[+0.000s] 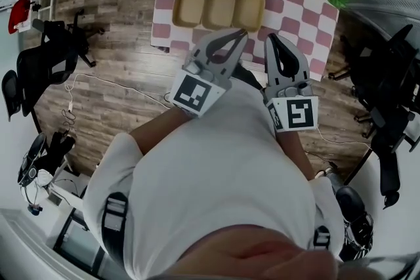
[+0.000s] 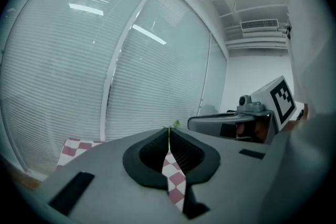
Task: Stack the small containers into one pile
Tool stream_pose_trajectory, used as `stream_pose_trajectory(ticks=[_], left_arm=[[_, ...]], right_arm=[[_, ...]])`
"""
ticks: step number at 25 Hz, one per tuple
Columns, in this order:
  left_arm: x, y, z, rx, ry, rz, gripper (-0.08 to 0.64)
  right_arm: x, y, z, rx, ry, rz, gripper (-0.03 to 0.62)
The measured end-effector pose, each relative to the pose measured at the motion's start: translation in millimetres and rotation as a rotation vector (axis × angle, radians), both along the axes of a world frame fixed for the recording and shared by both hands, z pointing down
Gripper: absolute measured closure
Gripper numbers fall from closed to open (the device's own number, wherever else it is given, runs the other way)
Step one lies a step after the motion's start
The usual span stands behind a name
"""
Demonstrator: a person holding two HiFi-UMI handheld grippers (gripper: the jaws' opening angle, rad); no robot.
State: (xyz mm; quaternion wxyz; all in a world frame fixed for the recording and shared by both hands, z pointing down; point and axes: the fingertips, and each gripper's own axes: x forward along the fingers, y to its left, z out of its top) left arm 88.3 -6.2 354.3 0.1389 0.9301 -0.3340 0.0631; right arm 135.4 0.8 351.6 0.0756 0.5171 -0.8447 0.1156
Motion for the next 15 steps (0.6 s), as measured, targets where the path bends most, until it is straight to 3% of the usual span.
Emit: stream_pose_trajectory(ticks=[6,11,15], left_arm=[[4,-4,35,-0.026,-0.064,0.05,0.52],[7,-12,75,-0.079,-0.116,0.086,0.52],[5,-22,121,-0.148,-0.165,0.087,0.52]], right_arm=[[4,-7,28,-0.101,-0.058,-0.013,0.558],[12,-18,67,-0.161,-0.026,-0.003,0.554],[18,-30,122,-0.246,0.019,0.016,0.486]])
